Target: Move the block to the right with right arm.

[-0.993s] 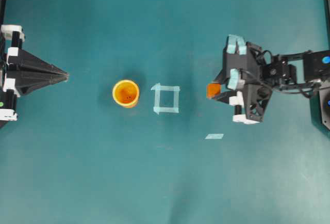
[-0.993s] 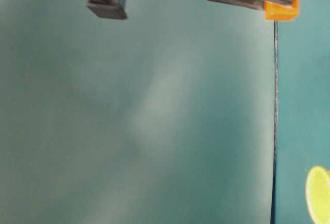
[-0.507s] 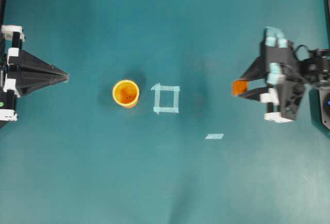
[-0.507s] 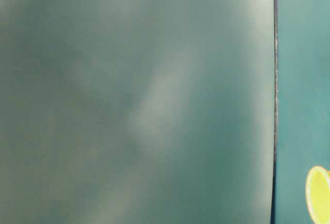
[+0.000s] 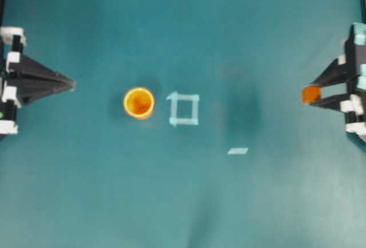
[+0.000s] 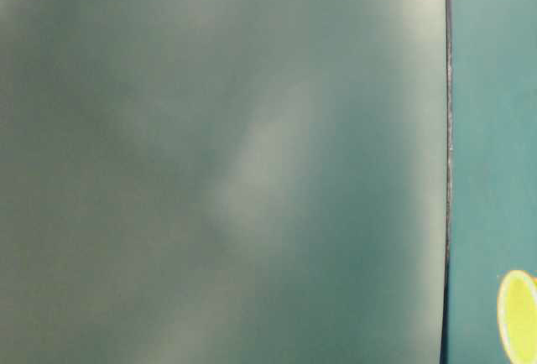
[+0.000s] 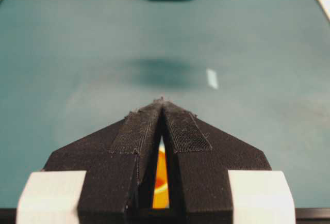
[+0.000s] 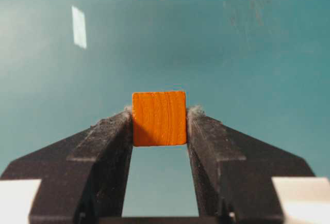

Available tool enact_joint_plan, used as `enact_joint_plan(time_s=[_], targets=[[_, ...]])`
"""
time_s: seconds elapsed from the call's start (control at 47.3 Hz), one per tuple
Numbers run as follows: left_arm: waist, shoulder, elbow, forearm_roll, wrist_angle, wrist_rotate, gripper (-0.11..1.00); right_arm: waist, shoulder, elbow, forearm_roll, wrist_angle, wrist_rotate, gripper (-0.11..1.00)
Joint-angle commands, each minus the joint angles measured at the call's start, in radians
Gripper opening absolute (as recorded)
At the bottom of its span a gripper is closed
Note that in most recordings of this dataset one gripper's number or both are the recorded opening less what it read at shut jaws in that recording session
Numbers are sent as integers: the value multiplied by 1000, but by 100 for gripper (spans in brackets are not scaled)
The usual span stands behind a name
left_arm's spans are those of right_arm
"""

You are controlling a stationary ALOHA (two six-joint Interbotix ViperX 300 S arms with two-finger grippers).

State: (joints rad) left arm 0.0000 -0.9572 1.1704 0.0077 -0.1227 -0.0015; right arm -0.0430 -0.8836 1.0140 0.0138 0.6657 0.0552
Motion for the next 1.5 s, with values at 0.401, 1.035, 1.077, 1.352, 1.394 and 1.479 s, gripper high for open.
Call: enact_joint_plan(time_s=[0.401,1.035,1.077,1.352,1.394,1.479], targets=[[2,8,-26,0,-5,3,0,2,-186,57,3,146,17,40],[0,8,-26,0,12,3,0,2,-288,60,3,235,17,40],[2,8,-26,2,12,3,0,2,-291,61,2,238,17,40],[2,8,-26,2,17,3,0,2,-330,72,2,279,17,40],[0,6,-26,2,17,3,0,2,-337,72,2,287,17,40],[0,8,-26,0,17,6,0,0,-356,71,2,307,17,40]])
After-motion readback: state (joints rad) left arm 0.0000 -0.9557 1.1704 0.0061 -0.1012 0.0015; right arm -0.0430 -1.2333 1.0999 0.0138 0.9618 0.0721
